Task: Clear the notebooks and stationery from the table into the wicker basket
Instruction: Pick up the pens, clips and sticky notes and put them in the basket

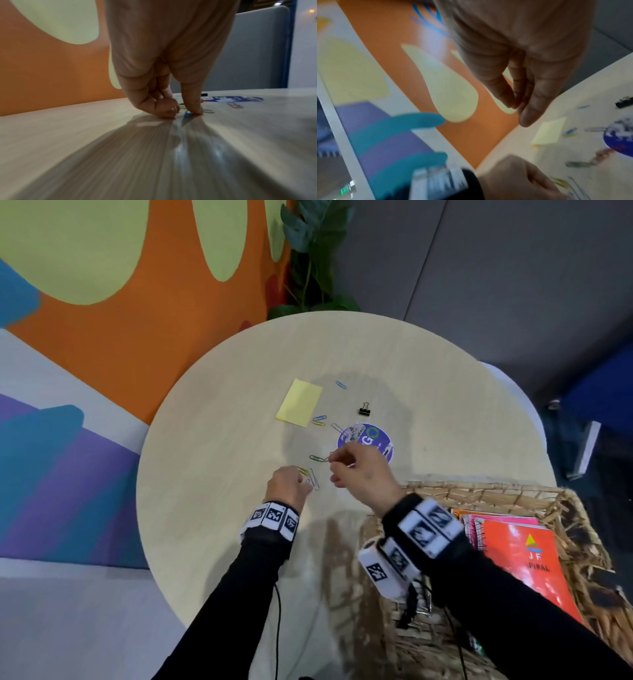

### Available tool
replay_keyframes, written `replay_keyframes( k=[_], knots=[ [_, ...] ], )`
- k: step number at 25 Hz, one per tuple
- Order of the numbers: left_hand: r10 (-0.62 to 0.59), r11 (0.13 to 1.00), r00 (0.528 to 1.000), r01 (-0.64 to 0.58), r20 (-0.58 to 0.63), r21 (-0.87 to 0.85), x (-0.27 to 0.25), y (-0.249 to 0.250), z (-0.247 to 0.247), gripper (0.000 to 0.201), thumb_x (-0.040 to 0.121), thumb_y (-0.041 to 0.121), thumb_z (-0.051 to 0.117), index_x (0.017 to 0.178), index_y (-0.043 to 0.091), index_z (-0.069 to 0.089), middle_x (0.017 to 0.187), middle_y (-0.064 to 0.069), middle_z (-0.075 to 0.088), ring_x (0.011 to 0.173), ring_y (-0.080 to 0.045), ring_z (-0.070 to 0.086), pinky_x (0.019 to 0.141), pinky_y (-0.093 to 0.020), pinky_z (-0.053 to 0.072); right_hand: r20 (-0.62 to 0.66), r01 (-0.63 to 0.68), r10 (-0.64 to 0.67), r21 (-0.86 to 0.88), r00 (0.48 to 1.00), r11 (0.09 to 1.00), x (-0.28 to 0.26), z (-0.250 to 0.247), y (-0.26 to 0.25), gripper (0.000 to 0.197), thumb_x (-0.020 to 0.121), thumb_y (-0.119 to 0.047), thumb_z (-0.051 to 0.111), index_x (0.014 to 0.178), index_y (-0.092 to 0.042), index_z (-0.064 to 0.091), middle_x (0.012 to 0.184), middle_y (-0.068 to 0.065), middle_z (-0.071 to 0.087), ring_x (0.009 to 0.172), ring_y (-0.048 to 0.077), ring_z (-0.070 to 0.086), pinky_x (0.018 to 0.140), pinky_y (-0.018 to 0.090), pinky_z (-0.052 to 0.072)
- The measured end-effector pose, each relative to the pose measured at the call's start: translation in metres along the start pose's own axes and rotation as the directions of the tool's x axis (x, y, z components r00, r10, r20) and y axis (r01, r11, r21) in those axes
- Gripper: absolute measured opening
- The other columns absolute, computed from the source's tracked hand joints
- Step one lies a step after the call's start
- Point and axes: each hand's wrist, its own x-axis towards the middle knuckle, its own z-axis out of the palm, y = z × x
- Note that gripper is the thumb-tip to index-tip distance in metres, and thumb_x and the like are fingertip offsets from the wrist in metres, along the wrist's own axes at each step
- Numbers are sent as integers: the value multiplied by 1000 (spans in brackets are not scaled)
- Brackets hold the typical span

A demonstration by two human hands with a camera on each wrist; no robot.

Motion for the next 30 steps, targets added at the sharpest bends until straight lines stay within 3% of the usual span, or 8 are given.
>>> replay_keyframes(
  k=[3, 8, 12, 19, 22, 24, 27, 30],
  knots=[
    [5, 996, 997, -12, 77, 85, 12, 0, -1, 20, 86, 17, 60, 90, -1, 68, 100, -20, 71, 94, -36, 66, 77, -36, 52, -26, -64, 59, -267, 998, 962, 36, 33, 18, 16, 81, -1, 52, 81, -11, 65, 85, 10, 67, 92, 35, 66, 87, 45, 55],
    [52, 983, 986, -79, 158, 164, 14, -3, -2, 26, 93, 15, 50, 104, -4, 65, 111, -23, 67, 103, -39, 64, 86, -38, 51, -82, -280, 277, -505, 957, 817, 75, 64, 35, 46, 82, -10, 58, 123, 10, 52, 118, 23, 62, 109, 35, 61, 87, 37, 53],
    [75, 977, 983, -106, 170, 187, 11, -13, 1, 27, 97, 14, 44, 110, -3, 59, 117, -22, 63, 106, -38, 61, 89, -40, 48, -82, -258, 269, -640, 960, 724, 75, 77, 42, 21, 89, -15, 54, 105, -3, 53, 117, 18, 61, 111, 34, 60, 90, 38, 51],
    [113, 993, 988, -110, 110, -33, -7, -36, -7, 18, 94, 16, 52, 99, 2, 62, 102, -16, 69, 95, -33, 63, 83, -38, 50, -45, -286, 318, -568, 947, 772, 70, 71, 29, 32, 85, -16, 60, 113, -1, 58, 121, 20, 60, 113, 35, 57, 89, 38, 49],
    [119, 977, 993, -114, 17, -180, -19, -37, -10, 11, 89, 12, 60, 98, 6, 64, 94, -12, 71, 82, -25, 64, 78, -32, 52, -2, -240, 297, -598, 955, 765, 63, 56, 7, 8, 75, -14, 65, 74, -6, 63, 72, 11, 66, 78, 27, 68, 63, 31, 52],
    [159, 958, 986, -164, -43, -234, -32, -32, -13, 8, 86, 9, 65, 93, 5, 65, 81, -7, 67, 73, -20, 60, 69, -20, 44, 63, -194, 284, -589, 957, 784, 51, 26, -7, 22, 72, -10, 64, 51, -10, 56, 39, -1, 55, 46, 17, 58, 53, 23, 51],
    [234, 930, 970, -242, -59, -278, -51, -20, -20, 6, 84, 1, 65, 83, 7, 68, 73, -5, 68, 67, -18, 60, 57, -4, 38, 167, -80, 197, -530, 966, 844, 6, -33, -24, 14, 73, -5, 67, 58, -7, 65, 42, 0, 58, 33, 6, 53, 47, 13, 50],
    [318, 919, 947, -318, -41, -234, -73, -1, -18, 21, 84, -3, 58, 81, 10, 74, 84, -7, 75, 72, -17, 62, 64, -11, 38, 279, -15, 241, -624, 929, 781, -49, -78, 2, 5, 76, -8, 68, 71, -8, 71, 57, 6, 68, 45, 11, 62, 55, 18, 57]
  ],
)
